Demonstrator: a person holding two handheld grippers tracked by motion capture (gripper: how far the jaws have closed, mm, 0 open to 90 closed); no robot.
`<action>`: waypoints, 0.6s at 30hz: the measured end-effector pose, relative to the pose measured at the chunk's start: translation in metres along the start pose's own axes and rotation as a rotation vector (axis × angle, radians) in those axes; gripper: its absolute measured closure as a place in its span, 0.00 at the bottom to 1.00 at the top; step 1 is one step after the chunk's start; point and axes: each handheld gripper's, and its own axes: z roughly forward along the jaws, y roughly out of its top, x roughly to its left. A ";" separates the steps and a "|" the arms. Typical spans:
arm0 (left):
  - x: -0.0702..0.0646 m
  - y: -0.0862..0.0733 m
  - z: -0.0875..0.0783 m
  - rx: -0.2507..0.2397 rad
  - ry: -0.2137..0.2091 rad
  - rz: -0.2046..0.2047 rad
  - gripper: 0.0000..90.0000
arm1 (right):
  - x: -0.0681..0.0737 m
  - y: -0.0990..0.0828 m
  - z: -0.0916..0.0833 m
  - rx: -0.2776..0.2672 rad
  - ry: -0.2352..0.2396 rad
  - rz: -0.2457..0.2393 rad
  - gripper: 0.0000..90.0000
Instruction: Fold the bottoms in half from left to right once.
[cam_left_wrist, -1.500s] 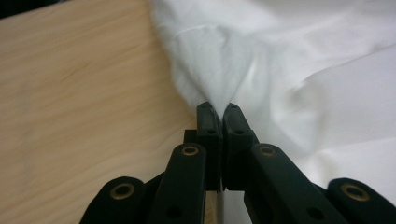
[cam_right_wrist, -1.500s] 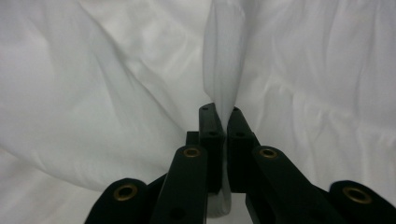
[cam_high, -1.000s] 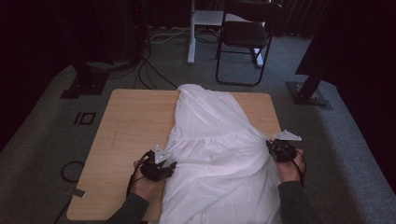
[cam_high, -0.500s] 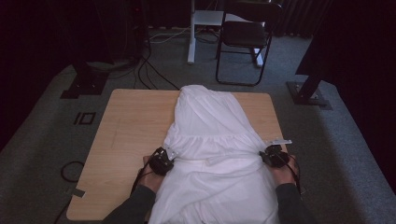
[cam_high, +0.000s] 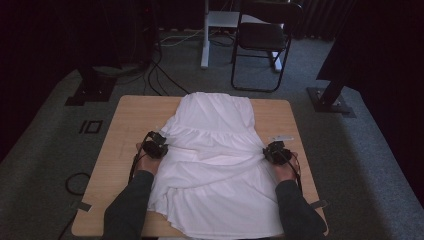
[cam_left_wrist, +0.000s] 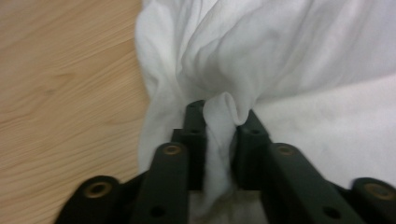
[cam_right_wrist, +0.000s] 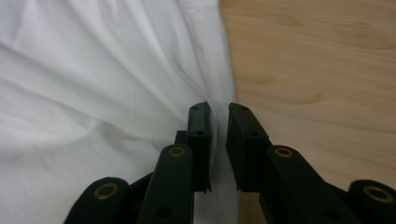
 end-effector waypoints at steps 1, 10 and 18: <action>-0.001 -0.002 -0.002 -0.013 -0.020 -0.009 0.76 | -0.002 0.004 0.001 0.016 -0.028 -0.018 0.87; 0.003 -0.031 -0.052 -0.106 -0.081 -0.070 0.60 | 0.030 0.026 -0.023 -0.109 0.099 -0.054 0.52; -0.011 -0.061 -0.084 -0.136 -0.096 -0.047 0.59 | 0.103 0.040 -0.013 -0.134 0.360 -0.239 0.52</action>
